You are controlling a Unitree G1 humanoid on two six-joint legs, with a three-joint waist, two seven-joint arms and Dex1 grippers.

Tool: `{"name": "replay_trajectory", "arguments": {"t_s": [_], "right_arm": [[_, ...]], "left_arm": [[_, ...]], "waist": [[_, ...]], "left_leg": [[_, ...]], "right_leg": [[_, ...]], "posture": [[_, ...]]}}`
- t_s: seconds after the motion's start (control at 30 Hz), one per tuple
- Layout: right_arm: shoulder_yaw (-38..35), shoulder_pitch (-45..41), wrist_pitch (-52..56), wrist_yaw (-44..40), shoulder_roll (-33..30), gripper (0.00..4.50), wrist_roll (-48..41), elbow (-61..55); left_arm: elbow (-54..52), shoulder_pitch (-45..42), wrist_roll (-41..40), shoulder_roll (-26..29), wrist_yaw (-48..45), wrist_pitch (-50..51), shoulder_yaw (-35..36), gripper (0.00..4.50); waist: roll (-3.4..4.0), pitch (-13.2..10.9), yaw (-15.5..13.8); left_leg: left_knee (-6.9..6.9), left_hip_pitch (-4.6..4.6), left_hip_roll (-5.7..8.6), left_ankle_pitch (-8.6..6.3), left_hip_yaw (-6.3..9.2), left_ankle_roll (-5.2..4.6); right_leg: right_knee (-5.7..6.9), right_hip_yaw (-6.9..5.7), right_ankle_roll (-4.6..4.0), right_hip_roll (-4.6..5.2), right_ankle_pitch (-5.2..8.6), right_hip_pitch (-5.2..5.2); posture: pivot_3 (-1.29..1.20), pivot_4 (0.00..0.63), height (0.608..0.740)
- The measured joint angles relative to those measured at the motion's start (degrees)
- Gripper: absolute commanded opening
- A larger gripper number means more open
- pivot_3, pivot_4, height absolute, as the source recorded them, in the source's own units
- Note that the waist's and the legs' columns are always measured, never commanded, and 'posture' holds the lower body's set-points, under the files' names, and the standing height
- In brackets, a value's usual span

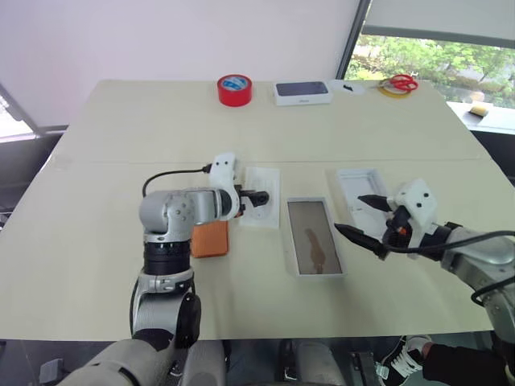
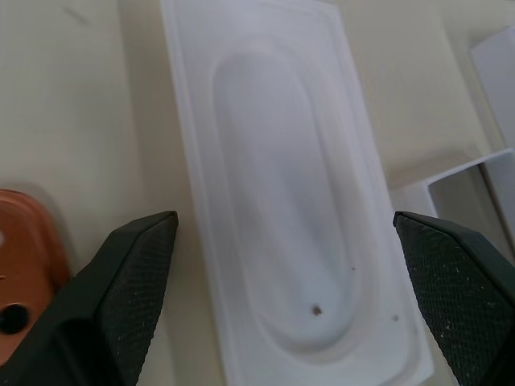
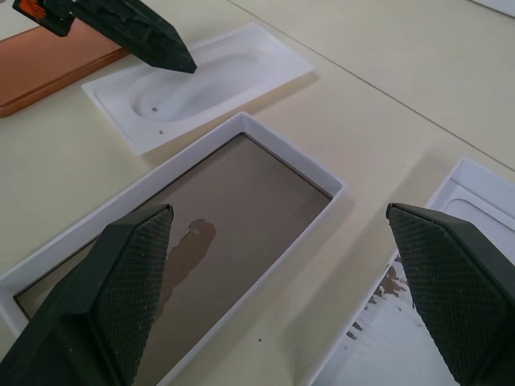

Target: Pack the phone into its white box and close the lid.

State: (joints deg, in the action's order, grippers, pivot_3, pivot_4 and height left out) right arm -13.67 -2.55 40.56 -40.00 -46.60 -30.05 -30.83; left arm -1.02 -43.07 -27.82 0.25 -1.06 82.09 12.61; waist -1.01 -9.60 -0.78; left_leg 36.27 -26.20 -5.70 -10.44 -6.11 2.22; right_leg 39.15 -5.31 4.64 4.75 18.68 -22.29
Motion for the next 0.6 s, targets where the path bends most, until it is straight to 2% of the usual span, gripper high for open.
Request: {"name": "replay_trajectory", "arguments": {"t_s": [0.07,0.2,0.4,0.47,0.5,0.6], "right_arm": [[0.2,0.3,-0.2,-0.1,0.0,4.5,0.2,-0.1],[0.4,0.3,-0.2,-0.2,0.0,4.5,0.4,-0.5],[0.5,0.3,-0.1,-0.2,0.0,4.5,0.3,-0.5],[1.0,0.2,0.5,-0.6,-0.1,4.5,0.1,-0.7],[1.6,0.3,1.0,-0.9,-0.6,4.5,0.0,-1.0],[2.6,0.5,1.8,-2.0,-2.3,4.5,-0.1,-2.8]], "left_arm": [[0.7,0.0,0.1,-0.6,0.1,-0.1,0.7,2.84],[1.5,0.0,1.0,-0.8,0.6,0.0,1.9,0.74],[2.3,0.0,1.9,-0.4,1.1,-0.3,3.0,0.74],[2.5,0.0,2.0,-0.8,1.2,-0.6,4.1,0.16],[2.3,0.0,1.8,-1.0,1.0,-1.2,4.5,0.03],[2.2,0.0,1.8,-1.7,1.3,-1.6,6.2,0.03]], "waist": [[-0.01,0.0,0.0],[-0.01,0.0,0.0],[-0.01,0.0,0.0],[-0.01,0.0,0.0],[-0.01,0.0,0.0],[-0.02,0.0,0.0]], "left_leg": [[0.0,0.0,0.0,0.0,0.0,0.0],[0.0,0.0,0.0,0.0,0.0,0.0],[0.0,0.0,0.0,0.0,0.0,0.0],[0.0,0.0,0.0,0.0,0.0,0.0],[0.0,0.0,0.0,0.0,0.0,0.0],[0.0,0.01,0.0,0.0,0.01,0.0]], "right_leg": [[0.0,0.0,0.0,0.0,0.0,0.0],[0.0,0.0,0.0,0.0,0.0,-0.01],[0.0,0.0,0.0,0.0,0.0,0.0],[0.0,0.0,0.0,0.0,0.0,0.0],[0.0,0.0,0.0,0.0,0.0,0.0],[0.0,0.0,0.0,0.0,0.0,0.01]], "posture": [[0.0,0.15,0.73],[0.0,0.15,0.73],[0.0,0.15,0.73],[0.0,0.15,0.73],[0.0,0.15,0.73],[0.0,0.15,0.73]]}}
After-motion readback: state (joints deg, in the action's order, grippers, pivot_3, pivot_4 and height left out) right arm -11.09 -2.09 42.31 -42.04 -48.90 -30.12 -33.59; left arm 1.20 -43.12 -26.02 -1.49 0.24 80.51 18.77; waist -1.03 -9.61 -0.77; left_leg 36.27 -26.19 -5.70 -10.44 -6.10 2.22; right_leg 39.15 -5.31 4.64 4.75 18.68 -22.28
